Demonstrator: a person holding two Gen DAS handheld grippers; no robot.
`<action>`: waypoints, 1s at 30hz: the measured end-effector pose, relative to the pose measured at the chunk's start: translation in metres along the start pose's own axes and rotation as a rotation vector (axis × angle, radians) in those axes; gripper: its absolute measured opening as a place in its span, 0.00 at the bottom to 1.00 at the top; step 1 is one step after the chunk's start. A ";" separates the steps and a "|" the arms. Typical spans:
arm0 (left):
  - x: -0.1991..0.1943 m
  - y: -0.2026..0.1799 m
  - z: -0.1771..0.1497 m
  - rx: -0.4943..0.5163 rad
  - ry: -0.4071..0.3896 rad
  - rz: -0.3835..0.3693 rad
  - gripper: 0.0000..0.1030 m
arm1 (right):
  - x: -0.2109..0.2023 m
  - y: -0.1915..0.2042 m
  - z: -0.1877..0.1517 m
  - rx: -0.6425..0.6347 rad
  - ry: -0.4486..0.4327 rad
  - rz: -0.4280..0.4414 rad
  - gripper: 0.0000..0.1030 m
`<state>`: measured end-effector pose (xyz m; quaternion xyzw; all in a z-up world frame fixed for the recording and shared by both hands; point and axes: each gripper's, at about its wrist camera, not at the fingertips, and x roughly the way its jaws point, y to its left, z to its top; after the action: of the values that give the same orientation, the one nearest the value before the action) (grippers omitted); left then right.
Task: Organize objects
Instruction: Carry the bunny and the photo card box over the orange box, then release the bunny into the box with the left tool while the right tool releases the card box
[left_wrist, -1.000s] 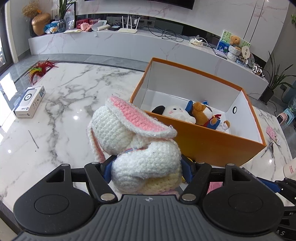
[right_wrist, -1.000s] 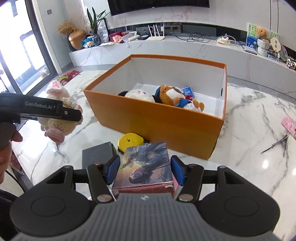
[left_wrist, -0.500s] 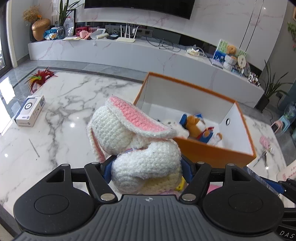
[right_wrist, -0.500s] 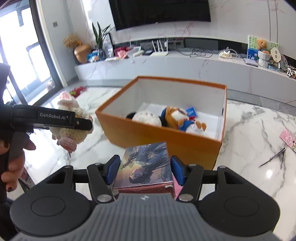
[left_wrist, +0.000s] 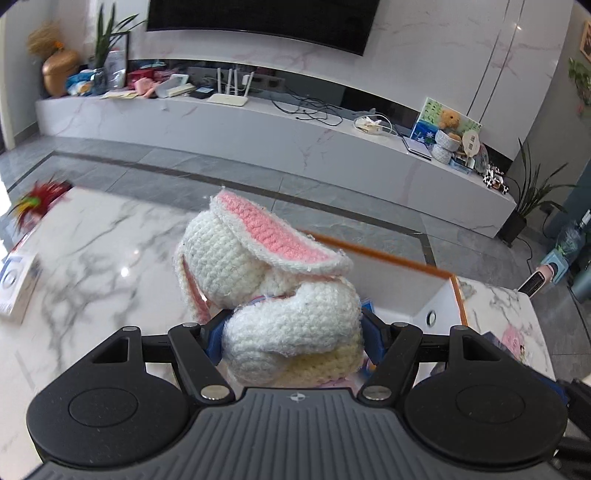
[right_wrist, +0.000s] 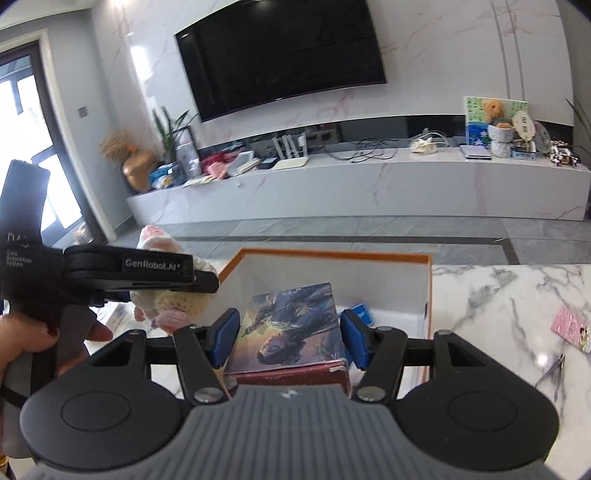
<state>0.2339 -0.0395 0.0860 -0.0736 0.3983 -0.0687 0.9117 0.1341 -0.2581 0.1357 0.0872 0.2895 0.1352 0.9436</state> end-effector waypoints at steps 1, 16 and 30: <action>0.009 -0.004 0.005 0.009 -0.002 -0.001 0.78 | 0.007 -0.004 0.001 0.010 -0.003 -0.010 0.60; 0.123 -0.021 0.010 0.057 0.210 0.061 0.79 | 0.100 -0.034 -0.025 0.089 0.126 -0.044 0.60; 0.151 -0.031 0.009 0.091 0.265 0.100 0.79 | 0.116 -0.028 -0.041 0.093 0.184 -0.104 0.27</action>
<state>0.3402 -0.0971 -0.0108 -0.0025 0.5148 -0.0503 0.8558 0.2089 -0.2455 0.0351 0.1028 0.3850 0.0801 0.9137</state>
